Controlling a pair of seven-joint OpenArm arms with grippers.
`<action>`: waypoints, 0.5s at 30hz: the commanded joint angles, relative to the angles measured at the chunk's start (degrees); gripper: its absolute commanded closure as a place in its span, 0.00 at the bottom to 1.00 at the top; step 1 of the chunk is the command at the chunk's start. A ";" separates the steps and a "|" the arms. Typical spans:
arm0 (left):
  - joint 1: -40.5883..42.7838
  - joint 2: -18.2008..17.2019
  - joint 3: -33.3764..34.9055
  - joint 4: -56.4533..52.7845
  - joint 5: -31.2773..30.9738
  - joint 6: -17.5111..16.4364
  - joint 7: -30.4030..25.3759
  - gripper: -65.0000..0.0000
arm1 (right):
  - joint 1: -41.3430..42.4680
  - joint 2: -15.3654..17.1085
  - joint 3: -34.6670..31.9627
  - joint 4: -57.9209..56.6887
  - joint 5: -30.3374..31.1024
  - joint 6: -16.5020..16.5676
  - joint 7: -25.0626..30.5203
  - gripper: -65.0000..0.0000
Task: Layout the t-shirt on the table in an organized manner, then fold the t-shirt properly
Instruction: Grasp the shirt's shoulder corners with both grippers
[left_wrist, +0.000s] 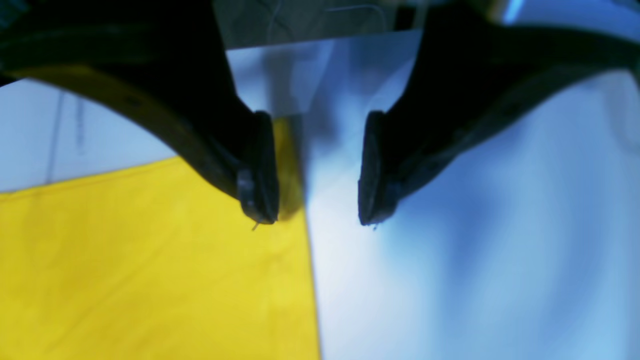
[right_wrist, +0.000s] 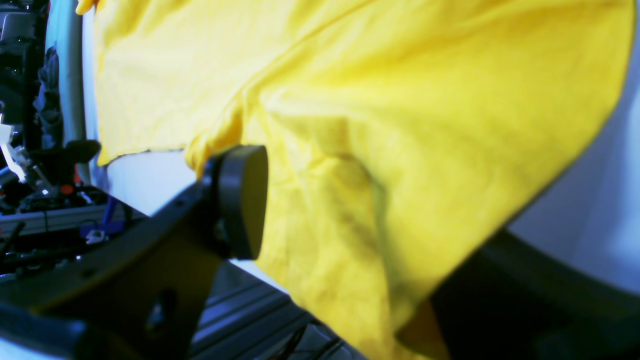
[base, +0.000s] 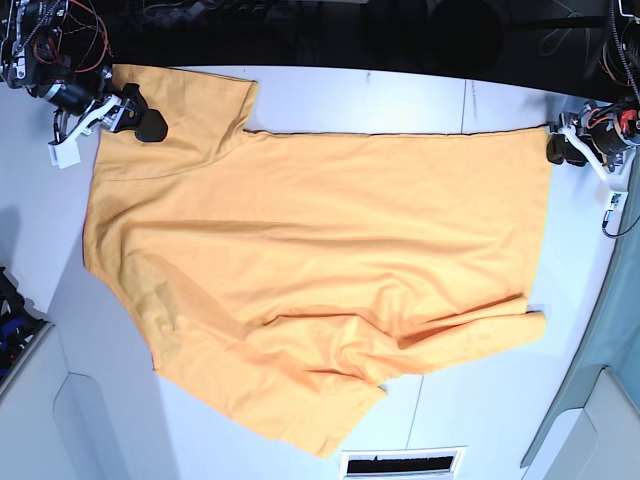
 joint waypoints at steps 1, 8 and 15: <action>-0.13 -0.09 -0.04 0.35 -0.07 -1.38 0.96 0.53 | -0.50 0.33 -0.17 0.02 -3.19 -1.27 -3.02 0.47; -0.07 2.36 0.17 0.35 -0.13 -3.50 3.10 0.53 | -0.52 0.33 -0.17 0.02 -3.19 -1.27 -3.34 0.47; 0.07 2.34 6.49 0.35 -2.23 -10.03 6.56 0.65 | -0.52 0.33 -0.17 0.02 -3.13 -1.27 -3.37 0.48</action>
